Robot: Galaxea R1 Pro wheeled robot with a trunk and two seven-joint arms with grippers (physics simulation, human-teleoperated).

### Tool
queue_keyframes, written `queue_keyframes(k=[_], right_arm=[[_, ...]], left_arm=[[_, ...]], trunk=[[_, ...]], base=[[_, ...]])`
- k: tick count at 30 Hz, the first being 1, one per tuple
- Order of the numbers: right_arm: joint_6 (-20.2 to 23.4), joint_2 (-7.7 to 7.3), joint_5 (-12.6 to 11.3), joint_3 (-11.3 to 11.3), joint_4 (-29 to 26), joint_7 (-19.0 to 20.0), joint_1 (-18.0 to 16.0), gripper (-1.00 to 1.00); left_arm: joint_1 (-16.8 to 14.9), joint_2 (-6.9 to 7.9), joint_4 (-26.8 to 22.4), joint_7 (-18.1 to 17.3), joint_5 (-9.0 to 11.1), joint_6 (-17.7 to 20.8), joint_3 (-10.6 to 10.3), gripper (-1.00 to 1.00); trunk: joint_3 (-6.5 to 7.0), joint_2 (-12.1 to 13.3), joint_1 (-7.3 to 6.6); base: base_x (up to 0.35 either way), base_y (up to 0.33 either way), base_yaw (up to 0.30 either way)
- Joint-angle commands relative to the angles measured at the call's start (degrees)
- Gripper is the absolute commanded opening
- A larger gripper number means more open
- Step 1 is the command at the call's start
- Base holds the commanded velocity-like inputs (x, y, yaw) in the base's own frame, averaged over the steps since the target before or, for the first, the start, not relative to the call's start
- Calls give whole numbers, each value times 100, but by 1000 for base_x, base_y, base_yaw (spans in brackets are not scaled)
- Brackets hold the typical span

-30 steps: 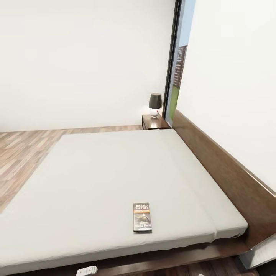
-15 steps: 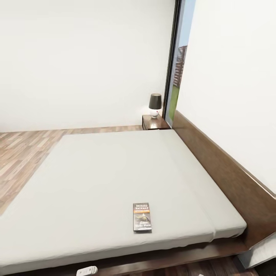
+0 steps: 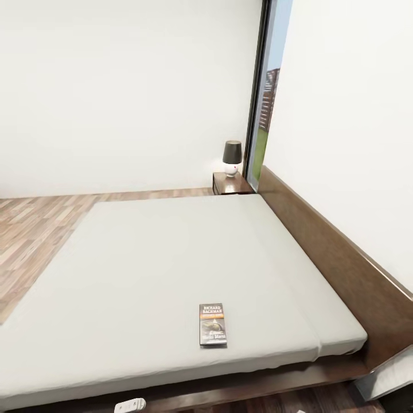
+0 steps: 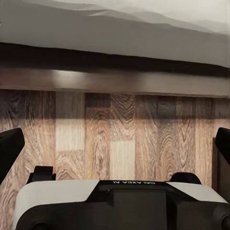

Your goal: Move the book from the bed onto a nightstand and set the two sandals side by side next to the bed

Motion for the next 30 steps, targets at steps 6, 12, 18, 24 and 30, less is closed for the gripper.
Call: queue_keyframes(k=[6, 12, 18, 24, 30], right_arm=[[-16, -5, 15, -29, 7, 22, -4, 100], [-16, -4, 15, -29, 7, 22, -3, 100], [-16, -4, 15, -29, 7, 22, -6, 100], [-16, -6, 15, -26, 7, 24, -6, 100], [-16, -5, 16, -14, 9, 29, -7, 100]], left_arm=[[-6, 1, 9, -42, 60, -2, 11, 100], [-6, 1, 9, -42, 62, -2, 11, 100], [-6, 1, 9, -43, 62, -2, 11, 100], [-6, 1, 9, -43, 62, -2, 11, 100], [-6, 1, 9, -44, 62, -8, 11, 100]], trunk=[[44, 112, -64], [44, 112, -64], [44, 112, -64], [44, 112, -64], [44, 112, -64]], base=[[0, 0, 0], [0, 0, 0], [0, 0, 0], [0, 0, 0], [0, 0, 0]])
